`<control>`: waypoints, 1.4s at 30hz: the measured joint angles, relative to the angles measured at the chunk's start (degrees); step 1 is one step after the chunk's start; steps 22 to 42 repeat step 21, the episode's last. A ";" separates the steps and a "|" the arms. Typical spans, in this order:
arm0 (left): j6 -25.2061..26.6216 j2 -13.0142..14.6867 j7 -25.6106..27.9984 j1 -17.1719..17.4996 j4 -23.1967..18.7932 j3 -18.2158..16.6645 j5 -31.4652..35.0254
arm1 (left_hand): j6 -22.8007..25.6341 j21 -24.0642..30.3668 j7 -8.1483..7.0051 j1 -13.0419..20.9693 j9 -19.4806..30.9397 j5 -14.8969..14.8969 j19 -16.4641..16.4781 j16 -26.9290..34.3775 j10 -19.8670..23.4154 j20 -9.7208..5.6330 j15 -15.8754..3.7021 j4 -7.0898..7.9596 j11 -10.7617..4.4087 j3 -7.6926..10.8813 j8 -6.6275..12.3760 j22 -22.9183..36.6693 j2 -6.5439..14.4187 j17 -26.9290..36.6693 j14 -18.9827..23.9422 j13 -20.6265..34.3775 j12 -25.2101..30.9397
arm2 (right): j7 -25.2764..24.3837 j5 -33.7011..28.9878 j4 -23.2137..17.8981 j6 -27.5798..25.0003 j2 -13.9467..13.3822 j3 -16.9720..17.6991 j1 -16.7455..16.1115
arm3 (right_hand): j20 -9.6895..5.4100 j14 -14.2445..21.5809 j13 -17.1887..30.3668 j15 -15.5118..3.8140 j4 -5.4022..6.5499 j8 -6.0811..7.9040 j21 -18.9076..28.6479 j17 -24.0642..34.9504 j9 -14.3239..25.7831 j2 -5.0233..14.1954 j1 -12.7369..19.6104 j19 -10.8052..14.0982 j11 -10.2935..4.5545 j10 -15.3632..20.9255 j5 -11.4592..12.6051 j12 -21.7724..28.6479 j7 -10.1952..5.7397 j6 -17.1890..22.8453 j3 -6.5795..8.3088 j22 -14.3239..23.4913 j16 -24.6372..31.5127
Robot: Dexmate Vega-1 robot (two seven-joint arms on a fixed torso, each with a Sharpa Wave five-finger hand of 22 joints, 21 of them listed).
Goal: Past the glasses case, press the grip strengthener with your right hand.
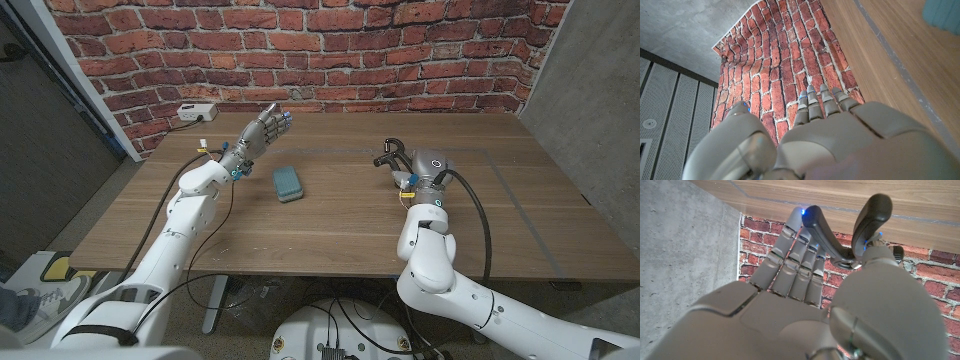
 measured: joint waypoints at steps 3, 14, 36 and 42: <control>0.06 0.07 0.25 0.32 -0.58 0.30 -0.12 | 0.00 0.00 0.00 0.00 0.00 0.00 0.00 0.00 0.00 0.00 0.00 0.00 0.00 0.00 0.00 0.00 0.00 0.00 0.00 0.00 0.00 | -0.14 0.19 -0.29 0.00 -0.30 0.05 -0.28 | 0.02 -0.31 -0.01 -0.30 -0.33 0.02 0.00 0.19 0.02 0.00 0.00 -0.02 0.00 0.00 0.00 0.00 0.00 0.01 0.33 0.00 -0.01; 0.06 0.32 1.51 1.47 -2.54 0.78 -0.71 | 0.00 0.00 0.00 0.00 0.00 0.00 0.00 0.00 0.00 0.00 0.00 0.00 0.00 0.00 0.00 0.00 0.00 0.00 0.00 0.00 0.00 | -0.88 1.26 -1.46 0.00 -1.60 0.35 -0.41 | 0.21 -0.61 -0.04 0.00 -0.33 0.02 -0.35 0.23 0.03 0.09 -0.09 -0.62 0.02 -0.01 -0.05 -0.03 0.00 0.01 0.33 0.01 -0.01; -0.08 0.55 2.26 1.96 -3.25 0.86 -0.99 | -0.01 0.00 0.00 0.00 0.00 0.00 0.00 0.00 -0.01 0.00 -0.01 -0.17 0.00 -0.17 0.00 0.00 0.00 0.00 0.00 0.00 0.00 | -2.26 2.81 -1.89 0.01 -2.43 0.09 0.20 | 0.21 -0.61 0.02 0.00 -0.33 0.24 -0.34 0.22 0.03 0.62 -0.62 -0.62 0.11 -0.10 -0.08 0.06 0.02 -0.01 0.33 0.01 -0.01; -0.08 0.55 2.26 1.96 -3.25 0.86 -0.99 | -0.01 0.00 0.00 0.00 0.00 0.00 0.00 0.00 -0.01 0.00 -0.01 -0.17 0.00 -0.17 0.00 0.00 0.00 0.00 0.00 0.00 0.00 | -2.26 2.81 -1.89 0.01 -2.43 0.09 0.20 | 0.21 -0.61 0.02 0.00 -0.33 0.24 -0.34 0.22 0.03 0.62 -0.62 -0.62 0.11 -0.10 -0.08 0.06 0.02 -0.01 0.33 0.01 -0.01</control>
